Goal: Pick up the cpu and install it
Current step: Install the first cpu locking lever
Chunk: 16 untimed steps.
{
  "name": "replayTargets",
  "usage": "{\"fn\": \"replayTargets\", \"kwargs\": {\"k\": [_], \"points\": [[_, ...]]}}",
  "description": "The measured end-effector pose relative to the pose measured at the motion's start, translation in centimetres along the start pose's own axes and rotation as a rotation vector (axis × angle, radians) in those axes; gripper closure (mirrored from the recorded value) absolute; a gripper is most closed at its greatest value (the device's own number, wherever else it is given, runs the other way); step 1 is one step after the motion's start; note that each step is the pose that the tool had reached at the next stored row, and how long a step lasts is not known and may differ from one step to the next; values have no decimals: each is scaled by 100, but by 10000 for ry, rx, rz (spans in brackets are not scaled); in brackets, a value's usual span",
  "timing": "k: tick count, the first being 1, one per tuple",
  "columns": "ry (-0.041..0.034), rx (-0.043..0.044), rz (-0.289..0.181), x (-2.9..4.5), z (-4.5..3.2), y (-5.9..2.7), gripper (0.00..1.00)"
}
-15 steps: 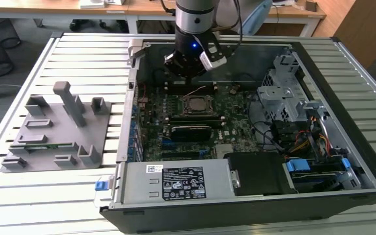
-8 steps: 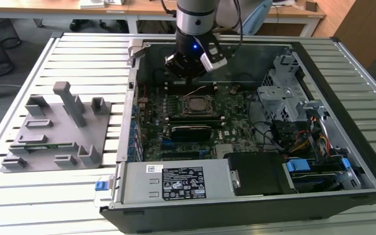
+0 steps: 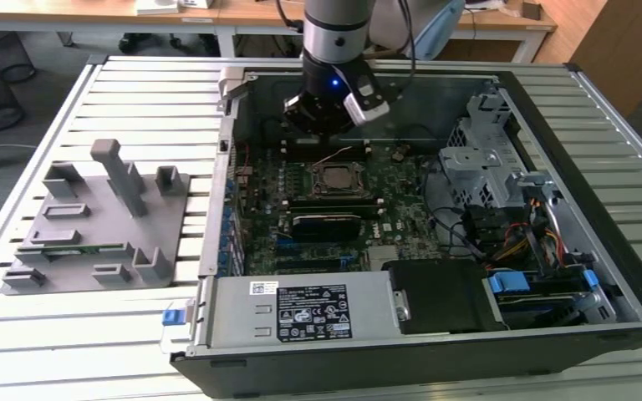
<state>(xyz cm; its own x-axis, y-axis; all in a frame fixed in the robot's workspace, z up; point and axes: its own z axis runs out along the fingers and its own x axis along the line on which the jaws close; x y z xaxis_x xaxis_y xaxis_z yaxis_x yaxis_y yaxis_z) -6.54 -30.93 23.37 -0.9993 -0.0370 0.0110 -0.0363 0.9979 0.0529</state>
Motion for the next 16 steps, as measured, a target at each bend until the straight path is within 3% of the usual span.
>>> {"fn": "replayTargets", "kwargs": {"k": [16], "points": [[1,42,-5,-84,46,20,89]]}}
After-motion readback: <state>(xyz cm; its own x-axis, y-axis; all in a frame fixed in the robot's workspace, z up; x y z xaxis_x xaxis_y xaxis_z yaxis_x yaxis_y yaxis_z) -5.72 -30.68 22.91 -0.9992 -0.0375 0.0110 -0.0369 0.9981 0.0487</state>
